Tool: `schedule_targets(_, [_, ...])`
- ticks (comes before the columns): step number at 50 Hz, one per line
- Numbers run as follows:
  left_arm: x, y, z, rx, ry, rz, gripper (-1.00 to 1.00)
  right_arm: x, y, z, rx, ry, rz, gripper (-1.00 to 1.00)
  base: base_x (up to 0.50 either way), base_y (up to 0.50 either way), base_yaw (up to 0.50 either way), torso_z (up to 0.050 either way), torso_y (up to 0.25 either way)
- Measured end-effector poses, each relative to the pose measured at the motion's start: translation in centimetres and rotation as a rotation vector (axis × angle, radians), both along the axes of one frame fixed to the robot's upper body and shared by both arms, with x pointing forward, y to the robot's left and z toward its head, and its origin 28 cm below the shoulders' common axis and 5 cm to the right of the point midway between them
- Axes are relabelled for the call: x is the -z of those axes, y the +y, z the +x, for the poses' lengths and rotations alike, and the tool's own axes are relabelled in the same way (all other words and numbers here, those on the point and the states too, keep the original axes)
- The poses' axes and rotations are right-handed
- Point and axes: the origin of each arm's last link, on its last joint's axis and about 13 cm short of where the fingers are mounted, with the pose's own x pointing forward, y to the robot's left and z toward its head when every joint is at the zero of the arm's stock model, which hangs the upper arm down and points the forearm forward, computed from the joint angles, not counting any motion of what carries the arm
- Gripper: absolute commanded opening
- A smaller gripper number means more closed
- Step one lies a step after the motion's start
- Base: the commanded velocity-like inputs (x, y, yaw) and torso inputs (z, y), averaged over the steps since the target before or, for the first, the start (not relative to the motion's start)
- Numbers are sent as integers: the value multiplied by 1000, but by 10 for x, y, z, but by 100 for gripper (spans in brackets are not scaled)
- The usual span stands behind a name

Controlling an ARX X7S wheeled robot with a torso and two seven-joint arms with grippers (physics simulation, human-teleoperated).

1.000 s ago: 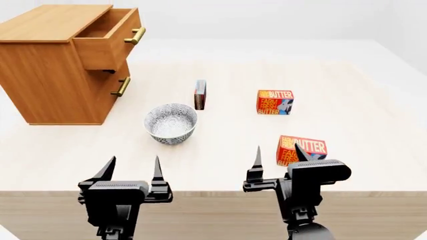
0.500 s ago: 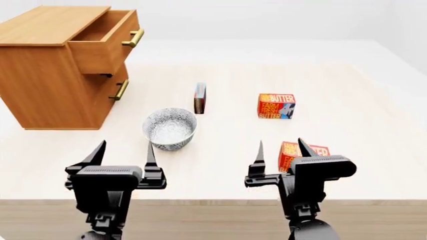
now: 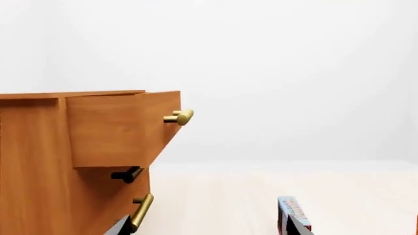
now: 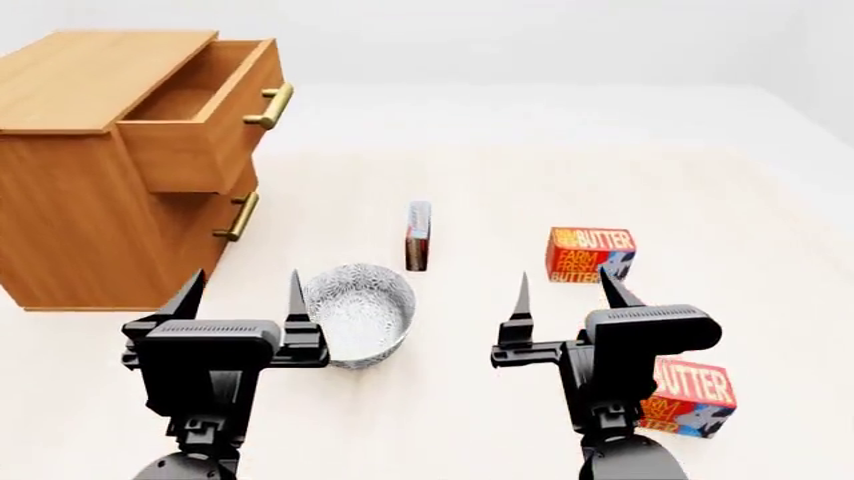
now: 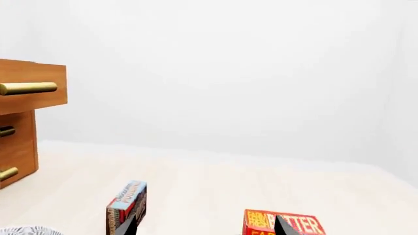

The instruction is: Put the chocolate pudding in the top drawer of the cabinet and close it.

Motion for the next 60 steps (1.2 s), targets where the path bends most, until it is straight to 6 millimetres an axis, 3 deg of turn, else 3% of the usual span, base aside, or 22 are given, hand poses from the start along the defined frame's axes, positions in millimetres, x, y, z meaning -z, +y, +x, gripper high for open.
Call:
schedule_targets(14, [-2, 1, -1, -4, -7, -3, 100, -1, 1, 0, -1, -5, -1, 100, 221, 301, 0, 0, 0])
schedule_targets(39, [-4, 0, -2, 2, -16, -10, 100, -2, 0, -2, -2, -8, 1, 100, 53, 3, 0, 0, 0])
schedule_targets(60, [-5, 0, -3, 3, -21, -11, 100, -3, 0, -1, -5, -13, 0, 100, 212, 0, 0, 0, 1])
